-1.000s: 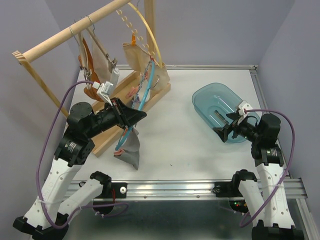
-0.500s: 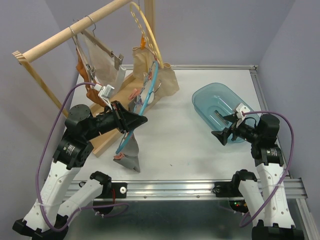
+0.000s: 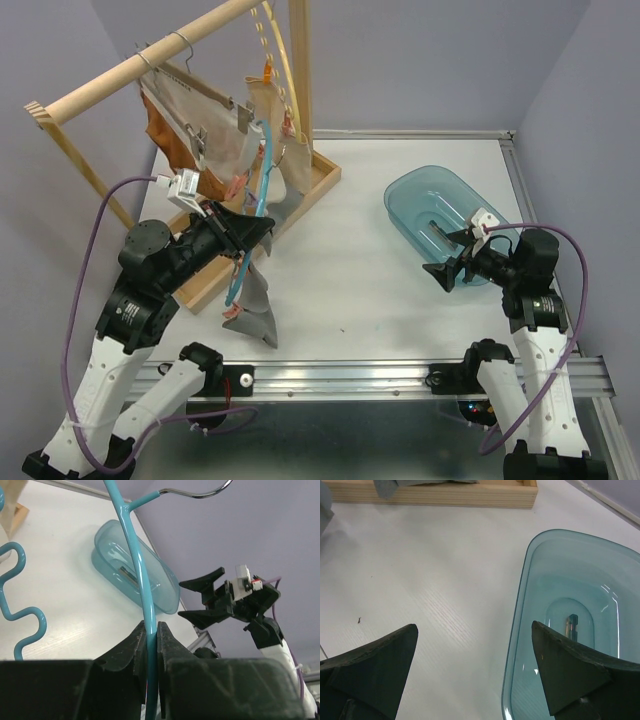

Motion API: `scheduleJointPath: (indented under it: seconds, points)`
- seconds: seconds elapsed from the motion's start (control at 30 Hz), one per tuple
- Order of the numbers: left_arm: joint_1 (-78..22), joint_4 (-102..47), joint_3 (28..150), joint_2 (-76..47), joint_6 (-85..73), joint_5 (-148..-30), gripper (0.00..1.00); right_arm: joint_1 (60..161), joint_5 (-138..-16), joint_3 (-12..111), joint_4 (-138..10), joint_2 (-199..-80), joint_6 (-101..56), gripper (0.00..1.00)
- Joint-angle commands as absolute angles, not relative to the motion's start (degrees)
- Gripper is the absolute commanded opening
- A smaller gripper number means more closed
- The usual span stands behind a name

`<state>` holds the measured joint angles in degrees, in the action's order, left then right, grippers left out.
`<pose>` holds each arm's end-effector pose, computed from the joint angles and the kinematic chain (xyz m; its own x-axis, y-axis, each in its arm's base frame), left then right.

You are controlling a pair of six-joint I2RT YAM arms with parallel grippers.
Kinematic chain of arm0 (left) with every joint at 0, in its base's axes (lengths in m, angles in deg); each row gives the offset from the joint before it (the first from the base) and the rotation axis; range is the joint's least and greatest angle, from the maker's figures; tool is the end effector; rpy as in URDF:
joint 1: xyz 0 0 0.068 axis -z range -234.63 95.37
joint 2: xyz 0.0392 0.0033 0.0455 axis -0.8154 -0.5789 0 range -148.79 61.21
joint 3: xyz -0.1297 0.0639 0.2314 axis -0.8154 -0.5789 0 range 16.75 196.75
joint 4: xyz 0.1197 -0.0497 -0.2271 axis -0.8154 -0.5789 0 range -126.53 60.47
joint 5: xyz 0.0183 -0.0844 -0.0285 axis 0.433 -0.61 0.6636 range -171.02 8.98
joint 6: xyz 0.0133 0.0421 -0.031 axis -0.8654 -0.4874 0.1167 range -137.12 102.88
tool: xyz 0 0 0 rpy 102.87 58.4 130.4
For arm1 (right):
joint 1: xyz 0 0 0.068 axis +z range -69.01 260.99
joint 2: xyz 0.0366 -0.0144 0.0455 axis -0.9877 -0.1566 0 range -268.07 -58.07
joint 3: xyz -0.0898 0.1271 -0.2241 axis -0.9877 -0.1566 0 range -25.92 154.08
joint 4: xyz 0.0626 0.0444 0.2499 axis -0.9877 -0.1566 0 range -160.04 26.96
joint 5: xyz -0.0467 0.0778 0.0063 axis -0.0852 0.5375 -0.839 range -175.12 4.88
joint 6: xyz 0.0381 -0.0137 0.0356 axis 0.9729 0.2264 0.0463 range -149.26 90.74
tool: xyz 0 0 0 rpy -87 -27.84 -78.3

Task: Remove the underwear clipped to the hanger
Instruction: Pick up the hanger from the clothesline.

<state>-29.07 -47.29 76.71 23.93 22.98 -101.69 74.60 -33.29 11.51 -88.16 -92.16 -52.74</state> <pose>0.1027 -0.0630 0.4325 -0.4051 -0.4743 -0.7817 0.6013 0.5058 -0.6185 0.1338 0.0131 0.3000 -0.0764 -0.2393 -0.9679 -0.7494 0.6542 -0.1025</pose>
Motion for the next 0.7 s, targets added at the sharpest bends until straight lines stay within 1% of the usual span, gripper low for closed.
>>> scheduleJointPath:
  seconds: [0.0, 0.1, 0.33, 0.5, 0.67]
  points:
    - [-28.7, -42.28, 80.64, 25.43, 21.03, -92.38, 0.0, 74.75, -31.95, 13.01, -87.56, -91.38, -53.43, 1.0]
    - [-28.7, -42.28, 81.17, 25.61, 20.33, -91.66, 0.0, 74.75, -32.04, 13.1, -87.65, -91.38, -53.52, 1.0]
    - [-28.79, -43.76, 81.44, 25.43, 21.64, -103.68, 0.0, 74.75, -32.21, 13.1, -87.65, -91.64, -53.69, 1.0]
    - [-28.7, -46.49, 81.7, 28.85, 22.08, -107.47, 0.0, 74.75, -32.48, 13.19, -87.65, -91.82, -53.87, 1.0]
    - [-28.7, -46.23, 80.47, 31.5, 22.79, -112.92, 0.0, 74.75, -32.3, 13.19, -87.91, -91.73, -54.13, 1.0]
